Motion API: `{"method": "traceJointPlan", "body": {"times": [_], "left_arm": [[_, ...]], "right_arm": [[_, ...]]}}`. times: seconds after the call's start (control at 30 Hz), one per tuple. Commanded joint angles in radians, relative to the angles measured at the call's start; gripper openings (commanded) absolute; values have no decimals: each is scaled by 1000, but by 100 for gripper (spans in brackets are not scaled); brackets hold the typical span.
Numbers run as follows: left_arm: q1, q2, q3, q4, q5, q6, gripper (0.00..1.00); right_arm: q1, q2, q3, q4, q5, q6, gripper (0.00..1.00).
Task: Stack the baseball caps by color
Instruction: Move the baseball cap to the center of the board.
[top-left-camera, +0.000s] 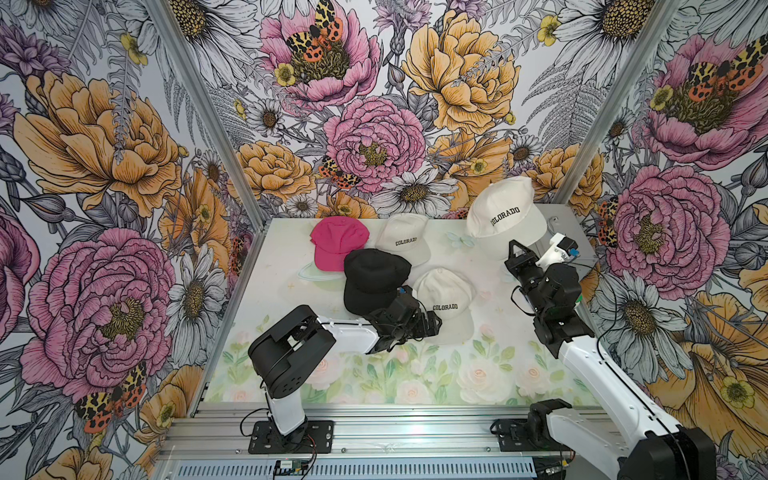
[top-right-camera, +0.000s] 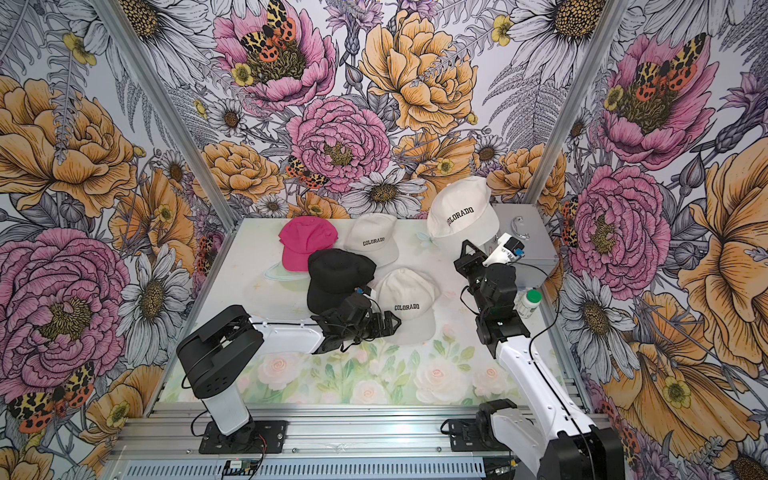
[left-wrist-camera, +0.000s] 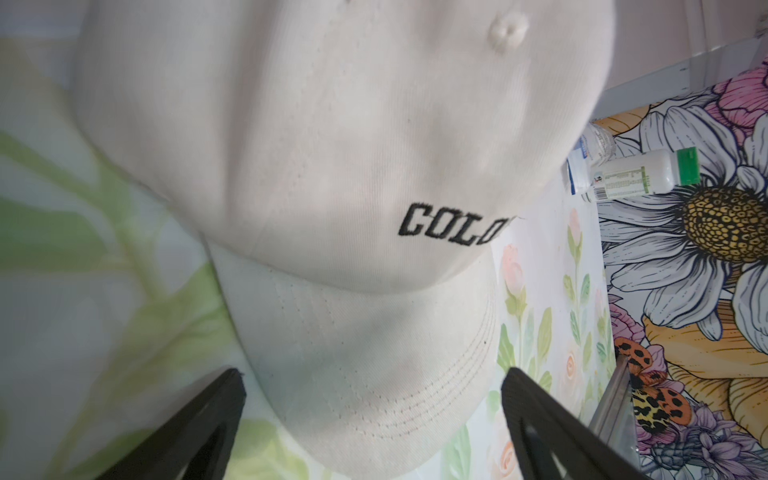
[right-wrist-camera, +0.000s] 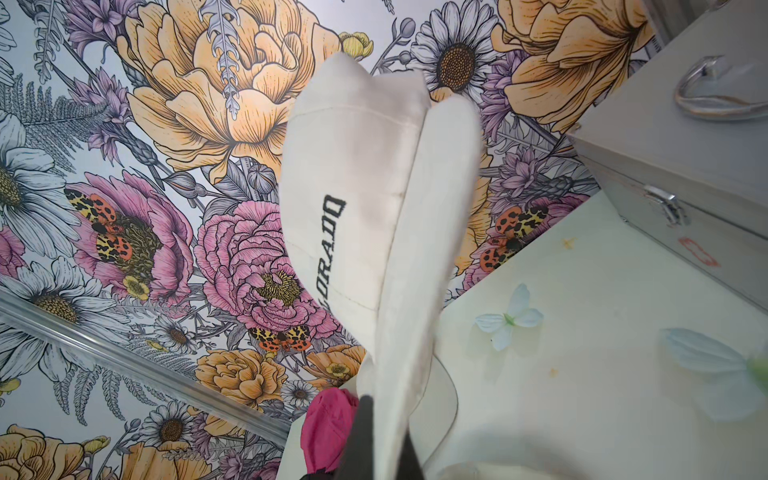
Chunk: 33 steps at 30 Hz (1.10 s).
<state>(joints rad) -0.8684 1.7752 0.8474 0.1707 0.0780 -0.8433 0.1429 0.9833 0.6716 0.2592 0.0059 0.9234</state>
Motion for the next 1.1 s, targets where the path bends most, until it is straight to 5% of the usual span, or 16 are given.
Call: {"method": "traceJointPlan", "body": {"times": [0.0, 0.53, 0.77, 1.07], "left_arm": [[-7, -7, 28, -41, -35, -23, 99], [3, 106, 132, -43, -17, 35, 99], [19, -47, 146, 12, 20, 68, 99], [95, -169, 227, 270, 230, 24, 99]], "right_arm": [[-6, -40, -7, -77, -44, -59, 0], [-7, -139, -16, -178, -131, -57, 0], [9, -165, -94, 105, -196, 108, 0], [146, -157, -127, 348, -63, 204, 0]]}}
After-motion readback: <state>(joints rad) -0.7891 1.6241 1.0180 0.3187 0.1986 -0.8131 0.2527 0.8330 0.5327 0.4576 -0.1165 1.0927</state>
